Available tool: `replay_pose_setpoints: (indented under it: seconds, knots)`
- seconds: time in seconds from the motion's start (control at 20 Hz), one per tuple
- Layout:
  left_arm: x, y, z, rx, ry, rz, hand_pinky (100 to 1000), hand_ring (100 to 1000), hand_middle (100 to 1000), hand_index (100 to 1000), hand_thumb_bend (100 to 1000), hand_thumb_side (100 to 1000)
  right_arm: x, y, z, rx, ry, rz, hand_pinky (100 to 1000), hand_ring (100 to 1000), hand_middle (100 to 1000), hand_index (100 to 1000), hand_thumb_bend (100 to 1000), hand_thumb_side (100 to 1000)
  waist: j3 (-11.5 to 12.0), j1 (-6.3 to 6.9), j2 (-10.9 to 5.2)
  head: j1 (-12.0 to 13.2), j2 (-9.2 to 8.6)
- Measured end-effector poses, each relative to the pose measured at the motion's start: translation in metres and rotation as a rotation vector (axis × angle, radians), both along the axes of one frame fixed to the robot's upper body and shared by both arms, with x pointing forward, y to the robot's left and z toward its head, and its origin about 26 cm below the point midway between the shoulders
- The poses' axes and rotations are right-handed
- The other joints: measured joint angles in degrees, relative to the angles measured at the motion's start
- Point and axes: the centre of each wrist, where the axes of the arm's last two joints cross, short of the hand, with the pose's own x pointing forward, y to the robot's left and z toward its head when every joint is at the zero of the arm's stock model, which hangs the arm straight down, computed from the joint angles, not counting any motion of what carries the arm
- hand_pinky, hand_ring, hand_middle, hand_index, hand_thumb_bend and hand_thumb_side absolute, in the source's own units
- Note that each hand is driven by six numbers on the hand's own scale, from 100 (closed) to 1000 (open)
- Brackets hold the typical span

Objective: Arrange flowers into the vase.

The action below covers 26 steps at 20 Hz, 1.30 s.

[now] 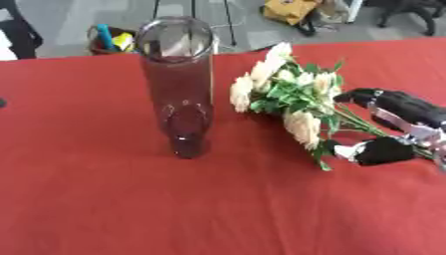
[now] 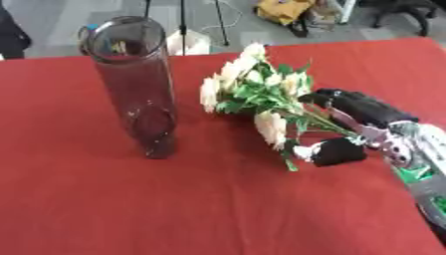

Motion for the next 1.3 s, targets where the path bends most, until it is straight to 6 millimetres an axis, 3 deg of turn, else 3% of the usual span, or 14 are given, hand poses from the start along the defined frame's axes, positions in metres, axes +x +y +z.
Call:
replay_pose_setpoints:
  seconds: [0.8,0.95,1.05,1.3]
  knots:
    - [0.000,0.000,0.000,0.003,0.000,0.004,508,582,769,797,100,967,0.029,-0.046,-0.029,0.071,0.030,-0.167,922,1000,875,962,322,633,0.05,0.16,0.55,-0.37,-0.92]
    - [0.000,0.000,0.000,0.003,0.001,0.004,508,582,769,797,100,967,0.032,-0.052,-0.034,0.076,0.037,-0.170,922,1000,875,962,322,633,0.06,0.16,0.56,-0.37,-0.93]
    - [0.000,0.000,0.000,0.002,0.001,0.004,508,582,770,797,100,967,0.033,-0.054,-0.036,0.077,0.038,-0.170,930,1000,868,965,348,577,0.07,0.17,0.58,-0.37,-0.93]
    - [0.000,0.000,0.000,0.002,0.002,0.004,507,582,770,797,100,967,0.039,-0.060,-0.038,0.118,0.048,-0.153,920,1000,841,952,339,585,0.17,0.33,0.90,-0.59,-0.96]
